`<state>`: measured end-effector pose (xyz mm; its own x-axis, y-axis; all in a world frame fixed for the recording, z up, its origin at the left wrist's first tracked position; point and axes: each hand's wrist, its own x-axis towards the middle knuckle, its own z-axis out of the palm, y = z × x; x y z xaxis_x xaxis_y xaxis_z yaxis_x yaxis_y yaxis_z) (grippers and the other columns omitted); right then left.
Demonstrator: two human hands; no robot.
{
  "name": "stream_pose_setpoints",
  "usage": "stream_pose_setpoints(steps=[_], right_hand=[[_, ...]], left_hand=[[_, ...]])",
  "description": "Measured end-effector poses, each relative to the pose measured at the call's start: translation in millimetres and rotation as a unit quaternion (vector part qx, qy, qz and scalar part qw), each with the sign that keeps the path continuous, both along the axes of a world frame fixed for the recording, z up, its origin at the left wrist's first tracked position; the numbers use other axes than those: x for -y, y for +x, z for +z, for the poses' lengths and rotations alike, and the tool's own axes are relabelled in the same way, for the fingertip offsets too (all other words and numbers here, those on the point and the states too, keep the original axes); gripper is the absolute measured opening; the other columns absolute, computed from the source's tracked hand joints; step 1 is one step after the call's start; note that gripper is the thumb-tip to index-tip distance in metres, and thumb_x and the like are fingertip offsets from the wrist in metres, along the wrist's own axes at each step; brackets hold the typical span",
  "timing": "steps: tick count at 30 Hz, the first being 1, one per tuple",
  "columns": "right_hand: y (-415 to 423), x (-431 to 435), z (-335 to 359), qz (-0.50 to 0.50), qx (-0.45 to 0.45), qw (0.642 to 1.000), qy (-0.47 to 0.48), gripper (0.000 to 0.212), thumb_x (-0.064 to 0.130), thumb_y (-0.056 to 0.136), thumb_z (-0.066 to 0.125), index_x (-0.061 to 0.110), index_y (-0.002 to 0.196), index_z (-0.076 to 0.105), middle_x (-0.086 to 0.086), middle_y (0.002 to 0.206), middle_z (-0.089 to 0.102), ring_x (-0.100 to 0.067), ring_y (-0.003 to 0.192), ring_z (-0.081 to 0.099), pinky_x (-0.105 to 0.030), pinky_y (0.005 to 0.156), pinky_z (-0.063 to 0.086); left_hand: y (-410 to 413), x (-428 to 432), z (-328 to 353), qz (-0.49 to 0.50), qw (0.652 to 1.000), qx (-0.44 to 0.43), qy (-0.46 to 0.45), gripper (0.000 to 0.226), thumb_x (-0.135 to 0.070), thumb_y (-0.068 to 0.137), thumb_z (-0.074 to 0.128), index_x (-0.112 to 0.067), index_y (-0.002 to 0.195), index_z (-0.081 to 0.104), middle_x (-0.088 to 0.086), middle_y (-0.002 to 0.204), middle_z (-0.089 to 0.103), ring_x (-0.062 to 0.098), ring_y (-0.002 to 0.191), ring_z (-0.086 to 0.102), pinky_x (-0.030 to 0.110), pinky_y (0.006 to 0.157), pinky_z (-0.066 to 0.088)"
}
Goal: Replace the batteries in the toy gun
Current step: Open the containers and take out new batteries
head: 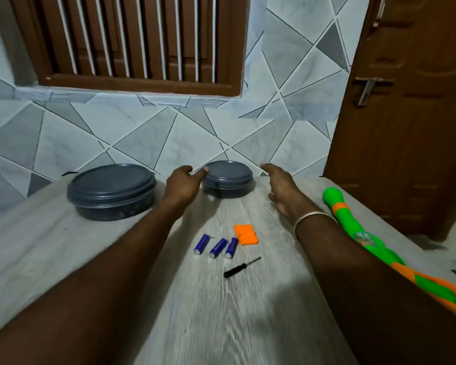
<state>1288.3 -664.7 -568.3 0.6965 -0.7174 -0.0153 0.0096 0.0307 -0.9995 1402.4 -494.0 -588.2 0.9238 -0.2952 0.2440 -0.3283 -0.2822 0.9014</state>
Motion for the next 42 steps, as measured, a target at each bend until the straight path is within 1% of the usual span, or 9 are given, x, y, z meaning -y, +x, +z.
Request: stream_pose_setpoints(steps=[6, 9, 11, 14, 17, 25, 30, 34, 42], right_hand=[[56.1, 23.4, -10.1, 0.012, -0.024, 0.999, 0.018, 0.050, 0.033, 0.096, 0.055, 0.010, 0.140, 0.048, -0.006, 0.139, 0.051, -0.022, 0.123, 0.048, -0.028, 0.092, 0.034], [81.5, 31.5, -22.1, 0.026, -0.024, 0.999, 0.017, 0.049, 0.037, 0.094, 0.057, 0.011, 0.135, 0.051, 0.001, 0.121, 0.055, -0.013, 0.105, 0.050, -0.024, 0.087, 0.038], [97.7, 36.0, -32.6, 0.034, -0.033, 0.999, 0.017, 0.061, 0.047, 0.085, 0.062, 0.010, 0.133, 0.054, -0.004, 0.127, 0.062, -0.018, 0.106, 0.060, -0.031, 0.093, 0.050], [120.4, 49.2, -53.0, 0.040, -0.036, 0.999, 0.004, 0.067, 0.047, 0.079, 0.064, 0.008, 0.132, 0.055, -0.012, 0.122, 0.065, -0.027, 0.106, 0.063, -0.041, 0.098, 0.052], [111.3, 37.7, -45.6, 0.031, -0.029, 0.999, 0.006, 0.062, 0.042, 0.083, 0.063, 0.007, 0.133, 0.054, -0.013, 0.121, 0.065, -0.029, 0.105, 0.063, -0.043, 0.096, 0.052], [43.6, 0.9, -5.2, -0.008, 0.052, 0.996, -0.069, 0.043, 0.038, 0.093, 0.052, 0.009, 0.125, 0.058, -0.010, 0.118, 0.065, -0.025, 0.107, 0.061, -0.041, 0.093, 0.052], [-31.6, -54.3, -2.5, -0.102, 0.069, 0.991, -0.055, 0.057, 0.052, 0.067, 0.061, 0.019, 0.113, 0.068, -0.010, 0.122, 0.058, -0.026, 0.105, 0.060, -0.040, 0.088, 0.054], [-94.0, -96.8, -17.2, -0.166, 0.062, 0.983, -0.055, 0.032, 0.040, 0.087, 0.059, 0.022, 0.113, 0.065, -0.007, 0.120, 0.042, -0.028, 0.111, 0.046, -0.038, 0.097, 0.043], [-170.3, -137.6, -56.8, -0.220, 0.091, 0.971, -0.026, 0.044, 0.041, 0.079, 0.061, 0.016, 0.115, 0.068, -0.011, 0.123, 0.053, -0.027, 0.114, 0.052, -0.044, 0.100, 0.045]], left_hand=[[52.3, 28.4, -15.5, -0.007, 0.997, -0.074, -0.002, 0.084, -0.061, 0.090, 0.060, -0.007, 0.151, 0.039, 0.013, 0.157, 0.041, 0.033, 0.141, 0.042, 0.043, 0.114, 0.038], [65.3, 47.6, -24.9, -0.023, 0.991, -0.117, -0.056, 0.077, -0.050, 0.097, 0.059, -0.003, 0.153, 0.035, 0.011, 0.155, 0.041, 0.030, 0.137, 0.044, 0.016, 0.080, 0.048], [64.2, 55.0, -25.8, -0.031, 0.987, -0.136, -0.082, 0.068, -0.041, 0.100, 0.057, -0.004, 0.153, 0.035, 0.012, 0.153, 0.044, 0.029, 0.133, 0.048, 0.014, 0.074, 0.043], [70.4, 58.7, -29.3, -0.047, 0.989, -0.112, -0.090, 0.046, -0.038, 0.097, 0.063, -0.001, 0.124, 0.063, 0.014, 0.115, 0.068, 0.025, 0.096, 0.063, 0.025, 0.068, 0.047], [62.9, 55.1, -22.9, -0.049, 0.985, -0.115, -0.119, 0.032, -0.029, 0.095, 0.068, -0.001, 0.110, 0.069, 0.004, 0.088, 0.067, 0.015, 0.076, 0.060, 0.022, 0.061, 0.048], [4.3, 16.5, 4.8, -0.059, 0.983, -0.080, -0.156, 0.015, -0.031, 0.097, 0.063, -0.018, 0.098, 0.070, 0.003, 0.098, 0.071, 0.022, 0.098, 0.067, 0.043, 0.098, 0.055], [-61.6, -22.2, 12.3, -0.050, 0.986, -0.031, -0.158, 0.021, -0.029, 0.097, 0.061, -0.012, 0.095, 0.074, 0.007, 0.090, 0.074, 0.025, 0.090, 0.070, 0.044, 0.085, 0.057], [-121.1, -54.1, 7.0, -0.050, 0.987, -0.019, -0.150, 0.024, -0.029, 0.095, 0.061, -0.010, 0.090, 0.075, 0.010, 0.086, 0.075, 0.029, 0.085, 0.071, 0.045, 0.077, 0.057], [-192.6, -85.1, -24.5, -0.079, 0.988, -0.034, -0.127, 0.026, -0.030, 0.093, 0.064, -0.010, 0.079, 0.073, 0.001, 0.067, 0.070, 0.020, 0.063, 0.063, 0.041, 0.066, 0.052]])
